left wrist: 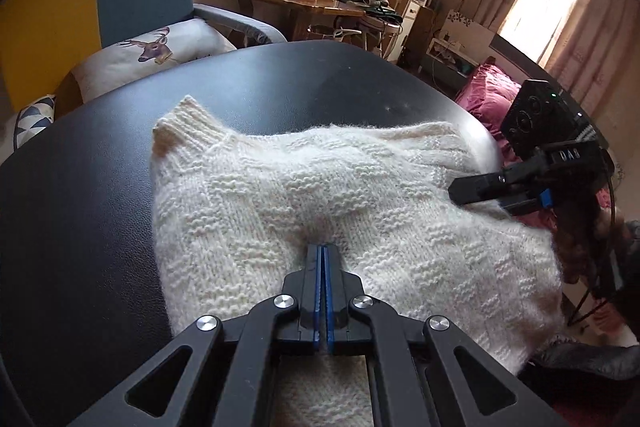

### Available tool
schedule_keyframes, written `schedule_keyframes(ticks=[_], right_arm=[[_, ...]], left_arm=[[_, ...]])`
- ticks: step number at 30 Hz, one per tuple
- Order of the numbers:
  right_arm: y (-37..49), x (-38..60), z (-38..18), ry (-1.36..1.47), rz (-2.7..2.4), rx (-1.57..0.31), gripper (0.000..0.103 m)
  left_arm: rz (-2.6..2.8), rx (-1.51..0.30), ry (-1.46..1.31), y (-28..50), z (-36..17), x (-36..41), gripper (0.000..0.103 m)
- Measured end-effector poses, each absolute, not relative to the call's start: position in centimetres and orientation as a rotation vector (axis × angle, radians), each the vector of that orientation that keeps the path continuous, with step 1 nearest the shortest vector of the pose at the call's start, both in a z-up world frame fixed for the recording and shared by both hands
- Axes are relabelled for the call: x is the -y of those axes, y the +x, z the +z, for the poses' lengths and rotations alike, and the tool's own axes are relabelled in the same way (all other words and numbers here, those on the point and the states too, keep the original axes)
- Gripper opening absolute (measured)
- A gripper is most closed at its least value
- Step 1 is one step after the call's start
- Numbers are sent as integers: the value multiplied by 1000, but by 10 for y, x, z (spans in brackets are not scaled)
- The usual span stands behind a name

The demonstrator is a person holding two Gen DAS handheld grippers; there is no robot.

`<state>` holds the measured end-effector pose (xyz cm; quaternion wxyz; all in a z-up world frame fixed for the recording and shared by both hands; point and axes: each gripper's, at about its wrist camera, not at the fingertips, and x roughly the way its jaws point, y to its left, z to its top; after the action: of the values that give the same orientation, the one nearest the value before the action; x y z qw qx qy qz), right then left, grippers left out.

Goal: Fold clothes

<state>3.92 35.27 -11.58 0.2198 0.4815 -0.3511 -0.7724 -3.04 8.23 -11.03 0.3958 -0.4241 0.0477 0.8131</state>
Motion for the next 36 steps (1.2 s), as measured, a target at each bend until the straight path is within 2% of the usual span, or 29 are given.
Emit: schedule_keyframes(ticks=[1,5,8,10,13,14,16,17,19,22,26,28,31,36], right_arm=[[37,-342,-103,1338,-2217,814,14],[39,-316,-58,1344,-2521,143,12],[33,-334,-96,1519,-2502,134,12],[36,-348,-113,1479,-2451,320,14],[34,-384,-126,1427,-2354,734,22],[36,-392,-128,1406,-2336,796,27],[41,-402,-123,1368,-2335,861,27],[45,-405,-112,1340,-2374,847,28],[54,-407,-88,1271,-2454,796,30],[71,-395,-44,1110,-2494,569,31],[84,-331,-26,1128,-2338,276,30],[82,-307,-47,1252,-2304,152,30],[83,-317,-94,1446,-2302,186,26],[80,-341,-130,1430,-2298,439,26]], left_arm=[[2069,-125,-1052,-28,-105,-81,2],[2028,-178,-1032,-12,-101,-78,3],[1946,-179,-1064,3,-115,-80,4],[1957,-128,-1076,4,-122,-78,3],[1958,-27,-1119,-2,-118,-71,3],[1977,-22,-1109,-1,-113,-69,3],[2003,-27,-1079,2,-101,-70,4],[2016,-30,-1064,3,-95,-70,5],[2035,-35,-1024,7,-86,-72,17],[2046,-34,-1002,14,-82,-73,21],[2037,-70,-1011,29,-91,-72,24],[2032,-88,-1015,37,-96,-72,27],[2005,-111,-1080,40,-121,-73,30],[2015,-1,-1075,39,-116,-66,30]])
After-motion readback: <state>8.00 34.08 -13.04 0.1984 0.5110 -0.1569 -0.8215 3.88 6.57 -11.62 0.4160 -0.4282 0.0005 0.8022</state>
